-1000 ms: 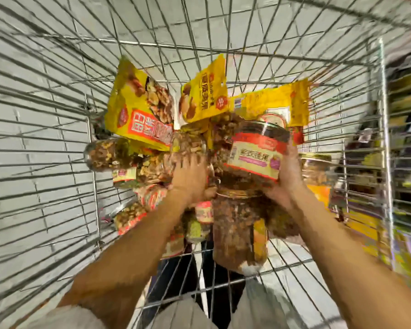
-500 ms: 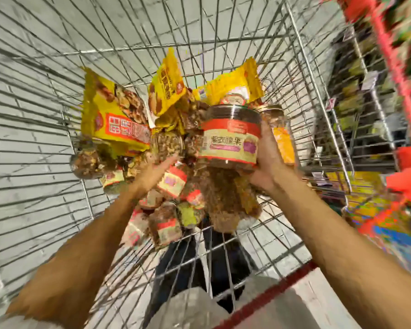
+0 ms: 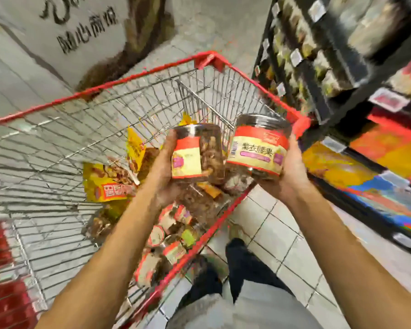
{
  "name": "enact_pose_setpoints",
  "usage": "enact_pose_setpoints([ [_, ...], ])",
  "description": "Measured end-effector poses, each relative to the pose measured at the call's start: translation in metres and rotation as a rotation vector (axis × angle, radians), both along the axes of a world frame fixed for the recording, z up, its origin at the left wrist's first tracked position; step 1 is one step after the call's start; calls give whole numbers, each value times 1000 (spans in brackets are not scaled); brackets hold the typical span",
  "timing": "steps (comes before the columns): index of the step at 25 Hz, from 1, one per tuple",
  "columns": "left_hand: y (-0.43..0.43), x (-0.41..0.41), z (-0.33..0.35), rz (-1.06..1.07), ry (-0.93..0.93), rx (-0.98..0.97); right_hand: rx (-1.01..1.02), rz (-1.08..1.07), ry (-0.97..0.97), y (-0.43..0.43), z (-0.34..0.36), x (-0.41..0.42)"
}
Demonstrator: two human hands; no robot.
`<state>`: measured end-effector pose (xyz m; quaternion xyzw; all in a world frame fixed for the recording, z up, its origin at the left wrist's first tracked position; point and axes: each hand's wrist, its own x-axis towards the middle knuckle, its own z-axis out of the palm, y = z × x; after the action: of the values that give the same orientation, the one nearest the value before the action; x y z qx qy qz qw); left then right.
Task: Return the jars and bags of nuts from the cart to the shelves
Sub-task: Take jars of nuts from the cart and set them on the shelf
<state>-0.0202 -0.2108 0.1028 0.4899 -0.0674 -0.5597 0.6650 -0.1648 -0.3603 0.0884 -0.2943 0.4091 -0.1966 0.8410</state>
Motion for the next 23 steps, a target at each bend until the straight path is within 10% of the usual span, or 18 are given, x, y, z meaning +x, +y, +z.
enact_pose_setpoints([
  [23, -556, -487, -46, -408, -63, -198, -172, -795, -67, -431, -8, -519],
])
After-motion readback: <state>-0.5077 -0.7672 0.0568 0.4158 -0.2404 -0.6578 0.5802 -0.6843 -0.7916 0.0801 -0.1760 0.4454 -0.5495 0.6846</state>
